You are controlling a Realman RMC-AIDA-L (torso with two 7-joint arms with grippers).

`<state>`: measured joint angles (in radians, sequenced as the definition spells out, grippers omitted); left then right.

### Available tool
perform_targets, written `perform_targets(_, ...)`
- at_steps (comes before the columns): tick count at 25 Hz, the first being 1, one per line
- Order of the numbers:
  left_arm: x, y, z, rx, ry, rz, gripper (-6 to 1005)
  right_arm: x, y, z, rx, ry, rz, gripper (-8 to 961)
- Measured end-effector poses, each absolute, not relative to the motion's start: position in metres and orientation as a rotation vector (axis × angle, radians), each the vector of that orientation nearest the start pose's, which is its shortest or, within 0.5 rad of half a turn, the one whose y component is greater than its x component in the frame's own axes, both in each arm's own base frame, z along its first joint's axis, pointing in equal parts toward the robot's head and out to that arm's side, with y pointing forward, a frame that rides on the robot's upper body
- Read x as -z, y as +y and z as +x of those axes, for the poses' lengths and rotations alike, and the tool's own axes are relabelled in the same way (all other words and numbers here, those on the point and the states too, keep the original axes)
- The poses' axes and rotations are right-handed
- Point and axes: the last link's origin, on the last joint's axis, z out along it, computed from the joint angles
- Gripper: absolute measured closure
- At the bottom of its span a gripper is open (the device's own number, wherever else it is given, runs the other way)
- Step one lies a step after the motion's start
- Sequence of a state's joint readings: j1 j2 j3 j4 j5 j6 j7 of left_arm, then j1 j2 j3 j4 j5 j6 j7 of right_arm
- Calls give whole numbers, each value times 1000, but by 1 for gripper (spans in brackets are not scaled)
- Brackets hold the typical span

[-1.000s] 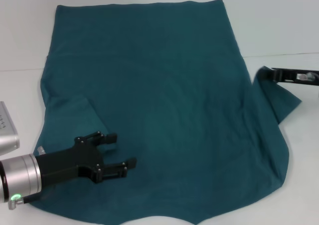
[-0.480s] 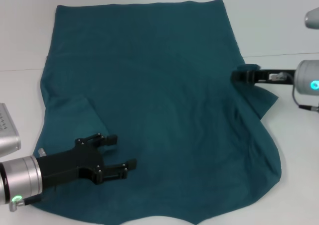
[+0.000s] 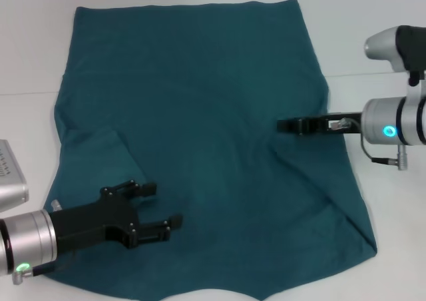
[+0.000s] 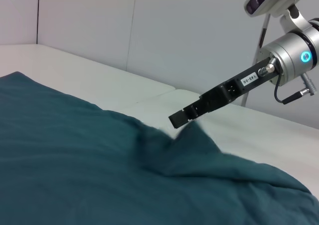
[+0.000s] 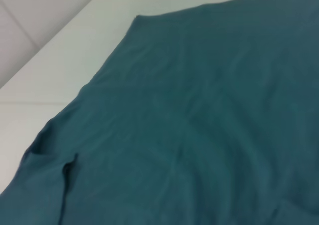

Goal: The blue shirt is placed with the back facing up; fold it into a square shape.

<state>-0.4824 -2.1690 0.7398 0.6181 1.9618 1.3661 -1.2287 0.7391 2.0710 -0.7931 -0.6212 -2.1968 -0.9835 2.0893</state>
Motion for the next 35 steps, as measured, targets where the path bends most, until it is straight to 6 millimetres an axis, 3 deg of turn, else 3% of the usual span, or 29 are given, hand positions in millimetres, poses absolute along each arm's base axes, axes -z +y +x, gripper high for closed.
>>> perform_targets(6, 46, 322, -270, 630, -583, -2641, 109, 8, 427, 247, -395, 1270, -2252, 661)
perform_targets(10, 45, 323, -270, 628, -583, -2639, 108, -6, 427, 261, -397, 1329, -2182, 467)
perform_targets(16, 45, 323, -271, 627, -583, -2638, 108, -28, 418, 294, -339, 1469, -2055, 384)
perform_targets(21, 46, 322, -270, 626, -583, -2642, 109, -34, 408, 313, -321, 1527, -2004, 315)
perform_targets(27, 47, 322, -269, 629, -581, -2647, 109, -31, 401, 321, -313, 1552, -1980, 324)
perform_targets(35, 47, 323, -268, 629, -577, -2648, 108, -20, 403, 319, -320, 1550, -1964, 327)
